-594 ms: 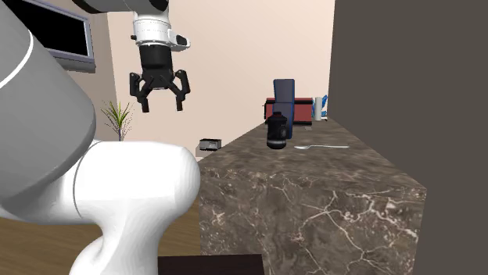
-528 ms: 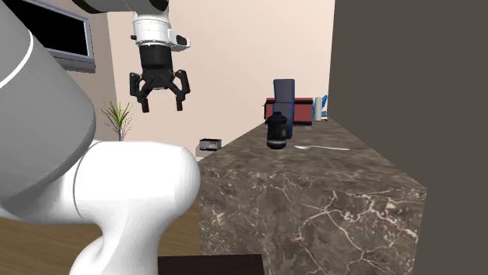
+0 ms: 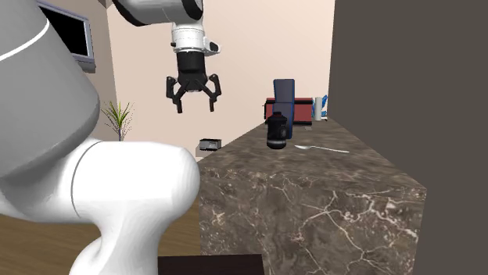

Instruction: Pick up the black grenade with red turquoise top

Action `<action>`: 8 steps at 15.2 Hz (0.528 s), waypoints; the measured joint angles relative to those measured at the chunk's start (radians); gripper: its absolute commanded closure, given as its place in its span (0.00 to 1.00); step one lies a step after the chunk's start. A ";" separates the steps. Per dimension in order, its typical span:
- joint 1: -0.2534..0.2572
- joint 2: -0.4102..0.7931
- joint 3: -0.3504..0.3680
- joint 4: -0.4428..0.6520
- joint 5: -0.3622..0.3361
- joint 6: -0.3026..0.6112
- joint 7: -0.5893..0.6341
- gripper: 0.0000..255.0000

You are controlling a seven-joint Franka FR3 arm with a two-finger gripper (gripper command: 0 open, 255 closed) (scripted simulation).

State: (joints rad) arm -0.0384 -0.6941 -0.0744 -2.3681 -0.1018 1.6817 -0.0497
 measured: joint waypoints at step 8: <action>-0.023 0.215 -0.150 0.148 -0.056 0.098 -0.204 0.00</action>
State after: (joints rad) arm -0.0615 -0.4790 -0.2243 -2.2201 -0.1575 1.7792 -0.2539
